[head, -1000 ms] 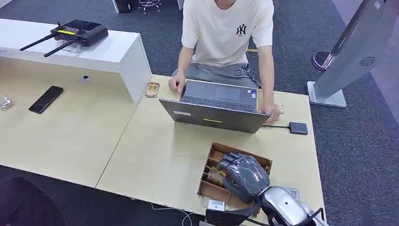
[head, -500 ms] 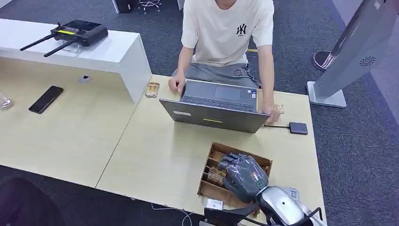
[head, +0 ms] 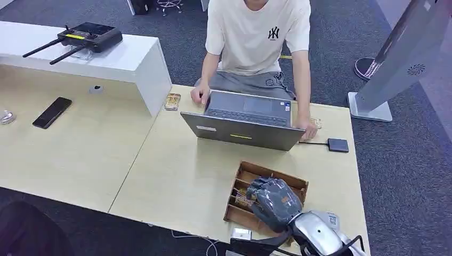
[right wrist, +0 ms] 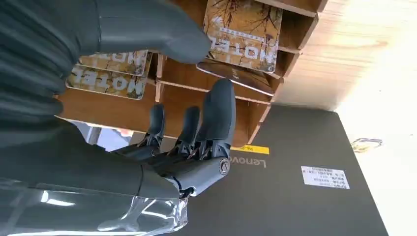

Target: Pass the card to the sensor for recognition and then transmit it.

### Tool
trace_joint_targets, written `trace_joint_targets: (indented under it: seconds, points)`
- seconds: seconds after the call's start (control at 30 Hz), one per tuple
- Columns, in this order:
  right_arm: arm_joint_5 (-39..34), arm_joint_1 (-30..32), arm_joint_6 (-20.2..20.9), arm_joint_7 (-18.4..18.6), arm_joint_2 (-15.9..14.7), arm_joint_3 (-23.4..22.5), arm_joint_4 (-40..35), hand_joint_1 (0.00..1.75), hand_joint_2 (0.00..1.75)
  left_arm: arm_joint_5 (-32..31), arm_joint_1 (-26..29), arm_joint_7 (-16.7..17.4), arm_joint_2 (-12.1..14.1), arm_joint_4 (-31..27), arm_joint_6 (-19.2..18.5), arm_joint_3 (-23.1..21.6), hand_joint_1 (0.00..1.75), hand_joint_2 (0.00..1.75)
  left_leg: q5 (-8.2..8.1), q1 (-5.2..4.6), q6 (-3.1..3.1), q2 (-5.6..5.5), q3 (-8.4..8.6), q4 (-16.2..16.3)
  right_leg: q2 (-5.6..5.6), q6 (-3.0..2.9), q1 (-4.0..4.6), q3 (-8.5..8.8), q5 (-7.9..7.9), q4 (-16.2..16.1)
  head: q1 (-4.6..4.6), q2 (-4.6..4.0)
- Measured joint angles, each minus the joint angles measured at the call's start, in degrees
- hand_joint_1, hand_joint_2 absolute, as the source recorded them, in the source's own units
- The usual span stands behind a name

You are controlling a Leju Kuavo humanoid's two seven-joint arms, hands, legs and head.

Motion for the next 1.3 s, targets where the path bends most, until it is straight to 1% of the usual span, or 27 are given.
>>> trace_joint_targets:
  seconds: [0.07, 0.1, 0.13, 0.17, 0.27, 0.33, 0.37, 0.4, 0.57, 0.6, 0.67, 0.7, 0.77, 0.87, 0.9, 0.97, 1.0, 1.03, 1.07, 1.1, 1.13, 1.2, 1.23, 1.3]
  points:
    - [0.0, -0.02, 0.02, 0.0, 0.0, 0.07, 0.26, 0.93, 1.75, 0.57, -0.02, 0.0, -0.04, 0.15, -0.04, 0.0, 0.0, 0.0, 0.0, 0.0, 0.0, 0.0, 0.0, 0.0, 0.0, 0.0, 0.0, 0.0, 0.0, 0.0, 0.0, 0.0]
    - [0.0, -0.02, 0.07, 0.0, 0.02, 0.09, 0.37, 0.89, 1.75, 0.81, -0.02, 0.0, -0.04, 0.22, -0.04, 0.0, 0.0, 0.0, 0.0, 0.0, 0.0, 0.0, 0.0, 0.0, 0.0, 0.0, 0.0, 0.0, 0.0, 0.0, 0.0, 0.0]
    - [0.0, -0.02, 0.07, 0.0, 0.02, 0.11, 0.46, 0.89, 1.75, 0.9, -0.03, 0.0, -0.07, 0.24, -0.04, 0.0, 0.0, 0.0, 0.0, 0.0, 0.0, 0.0, 0.0, 0.0, 0.0, 0.0, 0.0, 0.0, 0.0, 0.0, 0.0, 0.0]
    - [0.0, -0.03, 0.07, 0.0, 0.04, 0.11, 0.57, 0.93, 1.75, 1.05, -0.03, 0.0, -0.09, 0.24, -0.02, 0.0, 0.0, 0.0, 0.0, 0.0, 0.0, 0.0, 0.0, 0.0, 0.0, 0.0, 0.0, 0.0, 0.0, 0.0, 0.0, 0.0]
    - [0.0, -0.07, 0.07, 0.0, 0.07, 0.11, 0.83, 0.96, 1.75, 1.4, -0.04, 0.0, -0.28, 0.24, 0.07, 0.0, 0.0, 0.0, 0.0, 0.0, 0.0, 0.0, 0.0, 0.0, 0.0, 0.0, 0.0, 0.0, 0.0, 0.0, 0.0, 0.0]
    - [0.0, -0.15, 0.04, 0.0, 0.11, 0.11, 1.09, 1.03, 1.75, 1.46, -0.04, 0.0, -0.35, 0.26, 0.19, 0.0, 0.0, 0.0, 0.0, 0.0, 0.0, 0.0, 0.0, 0.0, 0.0, 0.0, 0.0, 0.0, 0.0, 0.0, 0.02, 0.0]
    - [0.02, -0.2, 0.04, 0.0, 0.22, 0.11, 1.22, 1.03, 1.75, 1.55, -0.04, 0.0, -0.35, 0.26, 0.31, 0.0, 0.0, 0.0, 0.0, 0.0, 0.0, 0.0, 0.0, 0.0, 0.0, 0.0, 0.0, 0.0, 0.0, 0.0, 0.0, 0.0]
    - [0.0, -0.26, 0.02, 0.02, 0.24, 0.11, 1.33, 1.13, 1.75, 1.64, -0.04, 0.0, -0.35, 0.24, 0.39, 0.0, 0.0, 0.0, 0.0, 0.0, 0.0, 0.0, 0.0, 0.0, 0.0, 0.0, 0.0, 0.0, 0.0, 0.0, 0.02, 0.0]
    - [0.13, -0.44, 0.0, 0.42, 0.57, 0.11, 1.92, 1.13, 1.75, 1.86, -0.04, 0.15, -0.37, 0.24, 0.9, 0.0, 0.0, 0.0, 0.0, 0.0, 0.0, 0.0, 0.0, 0.0, 0.0, 0.0, 0.0, 0.0, 0.0, 0.0, 0.0, 0.0]
    - [0.18, -0.48, -0.02, 0.48, 0.63, 0.11, 2.03, 1.19, 1.75, 1.88, -0.04, 0.18, -0.37, 0.24, 0.98, 0.0, 0.0, 0.0, 0.0, 0.0, 0.0, 0.0, 0.0, 0.0, 0.0, 0.0, 0.0, 0.0, 0.0, 0.0, 0.0, 0.0]
    - [0.41, -0.62, -0.04, 0.52, 0.85, 0.11, 2.27, 1.19, 1.75, 2.08, -0.05, 0.24, -0.37, 0.24, 1.29, 0.0, 0.0, 0.0, 0.0, 0.0, 0.0, 0.01, 0.01, 0.0, 0.01, 0.0, 0.0, 0.0, 0.0, 0.0, 0.0, 0.0]
    - [0.44, -0.65, -0.07, 0.55, 0.87, 0.11, 2.36, 1.1, 1.75, 2.16, -0.05, 0.24, -0.37, 0.24, 1.29, 0.0, 0.0, 0.0, 0.0, 0.0, 0.0, 0.01, 0.0, 0.0, 0.01, 0.0, 0.0, 0.0, 0.0, 0.0, 0.0, 0.0]
    - [0.46, -0.74, -0.07, 0.52, 0.9, 0.11, 2.47, 1.08, 1.75, 2.32, -0.04, 0.26, -0.37, 0.24, 1.38, 0.0, 0.0, 0.0, 0.0, 0.0, 0.0, 0.0, 0.0, 0.0, 0.0, 0.0, 0.0, 0.0, 0.0, 0.0, 0.0, 0.0]
    - [0.5, -0.88, -0.07, 0.52, 1.03, 0.09, 2.67, 1.17, 1.75, 2.73, -0.05, 0.52, -0.37, 0.24, 1.46, 0.0, 0.0, 0.0, 0.0, 0.0, 0.0, 0.01, 0.01, 0.0, 0.01, 0.0, 0.0, 0.0, 0.0, 0.0, 0.0, 0.0]
    - [0.5, -0.9, -0.07, 0.55, 1.05, 0.09, 2.75, 1.05, 1.75, 2.84, -0.05, 0.59, -0.37, 0.24, 1.46, 0.0, 0.0, 0.0, 0.0, 0.0, 0.0, 0.01, 0.01, 0.0, 0.01, 0.0, 0.0, 0.0, 0.0, 0.0, 0.0, 0.0]
    - [0.5, -0.97, -0.07, 0.55, 1.14, 0.02, 2.91, 1.03, 1.75, 3.06, -0.04, 0.59, -0.37, 0.24, 1.46, 0.0, 0.0, 0.0, 0.0, 0.0, 0.0, 0.01, 0.01, 0.0, 0.01, 0.0, 0.0, 0.0, 0.0, 0.0, 0.0, 0.0]
    - [0.5, -0.98, -0.07, 0.55, 1.2, 0.0, 2.99, 0.99, 1.75, 3.19, -0.04, 0.59, -0.37, 0.24, 1.46, 0.0, 0.0, 0.0, 0.0, 0.0, 0.0, 0.01, 0.01, 0.0, 0.01, 0.0, 0.0, 0.0, 0.0, 0.0, 0.02, 0.0]
    - [0.5, -0.98, -0.07, 0.57, 1.22, 0.0, 3.08, 0.91, 1.75, 3.32, -0.04, 0.59, -0.37, 0.24, 1.46, 0.0, 0.0, 0.0, 0.0, 0.0, 0.0, 0.01, 0.01, 0.0, 0.01, 0.0, 0.0, 0.0, 0.0, 0.0, 0.0, 0.0]
    - [0.5, -0.98, -0.07, 0.57, 1.29, 0.0, 3.15, 0.91, 1.75, 3.43, -0.04, 0.59, -0.37, 0.24, 1.46, 0.0, 0.0, 0.0, 0.0, 0.0, 0.0, 0.01, 0.01, 0.0, 0.01, 0.0, 0.0, 0.0, 0.0, 0.0, 0.0, 0.0]
    - [0.5, -0.98, -0.07, 0.61, 1.29, -0.02, 3.15, 0.7, 1.75, 3.54, -0.04, 0.59, -0.37, 0.24, 1.46, 0.0, 0.0, 0.0, 0.0, 0.0, 0.0, 0.01, 0.01, 0.0, 0.01, 0.0, 0.0, 0.0, 0.0, 0.0, 0.0, 0.0]
    - [0.5, -0.98, -0.07, 0.63, 1.31, -0.02, 3.15, 0.65, 1.75, 3.67, -0.04, 0.59, -0.37, 0.24, 1.44, 0.0, 0.0, 0.0, 0.0, 0.0, 0.0, 0.01, 0.0, 0.0, 0.01, 0.0, 0.0, 0.0, 0.0, 0.0, 0.02, 0.0]
    - [0.5, -0.98, -0.07, 0.81, 1.36, -0.02, 3.15, 0.61, 1.75, 3.85, -0.04, 0.61, -0.37, 0.24, 1.46, 0.0, 0.0, 0.0, 0.0, 0.0, 0.0, 0.01, 0.0, 0.0, 0.01, 0.0, 0.0, 0.0, 0.0, 0.0, 0.02, 0.0]
    - [0.5, -0.98, -0.07, 0.81, 1.36, -0.02, 3.15, 0.51, 1.75, 3.85, -0.04, 0.61, -0.37, 0.24, 1.46, 0.0, 0.0, 0.0, 0.0, 0.0, 0.0, 0.01, 0.0, 0.0, 0.01, 0.0, 0.0, 0.0, 0.0, 0.0, 0.0, 0.0]
    - [0.5, -0.98, -0.07, 0.81, 1.36, -0.02, 3.17, 0.47, 1.75, 3.85, -0.04, 0.61, -0.37, 0.24, 1.44, 0.0, 0.0, 0.0, 0.0, 0.0, 0.0, 0.01, 0.0, 0.0, 0.01, 0.0, 0.0, 0.0, 0.0, 0.0, 0.0, 0.0]
